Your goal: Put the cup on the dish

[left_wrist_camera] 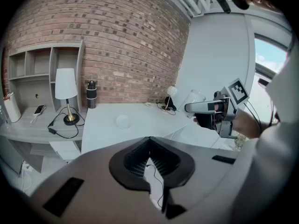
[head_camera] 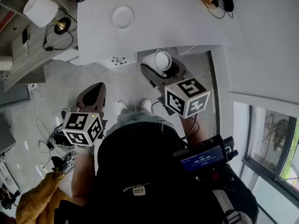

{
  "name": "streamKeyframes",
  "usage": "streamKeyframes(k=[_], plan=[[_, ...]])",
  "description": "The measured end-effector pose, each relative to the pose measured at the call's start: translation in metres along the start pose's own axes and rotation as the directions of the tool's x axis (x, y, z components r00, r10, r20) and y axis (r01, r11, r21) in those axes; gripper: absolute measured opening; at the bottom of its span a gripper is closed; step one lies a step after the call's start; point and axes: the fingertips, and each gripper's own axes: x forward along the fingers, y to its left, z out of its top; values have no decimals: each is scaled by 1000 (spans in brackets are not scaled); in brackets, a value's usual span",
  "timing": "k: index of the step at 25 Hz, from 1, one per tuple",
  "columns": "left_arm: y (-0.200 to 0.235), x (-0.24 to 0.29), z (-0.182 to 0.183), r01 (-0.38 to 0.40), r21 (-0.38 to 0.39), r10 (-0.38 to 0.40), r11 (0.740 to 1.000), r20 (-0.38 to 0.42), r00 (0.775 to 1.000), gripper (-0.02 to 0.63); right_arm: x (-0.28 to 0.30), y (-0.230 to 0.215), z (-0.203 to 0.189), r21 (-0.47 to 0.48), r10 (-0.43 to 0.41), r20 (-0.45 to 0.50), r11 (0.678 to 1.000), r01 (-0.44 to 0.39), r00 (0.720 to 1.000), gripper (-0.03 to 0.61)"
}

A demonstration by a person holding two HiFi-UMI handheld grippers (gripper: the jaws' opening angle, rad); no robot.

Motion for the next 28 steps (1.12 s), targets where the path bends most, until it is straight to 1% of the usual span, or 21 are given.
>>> streamKeyframes(k=[4, 9, 13, 28], plan=[[4, -9, 2, -1, 5, 1, 1000, 13, 1000, 6, -6, 7, 2, 1, -10, 9, 1000, 10, 1000, 261], [16, -21, -4, -5, -3, 6, 1000, 17, 1000, 6, -4, 17, 5, -4, -23, 16, 1000, 23, 1000, 261], [27, -25, -6, -2, -2, 2, 1000, 20, 1000, 6, 0, 22, 6, 34, -30, 23, 999, 30, 999, 261], [46, -25, 2, 58, 11, -59, 998, 46, 997, 6, 7, 34, 7, 53, -97, 25, 994, 95, 995, 261]])
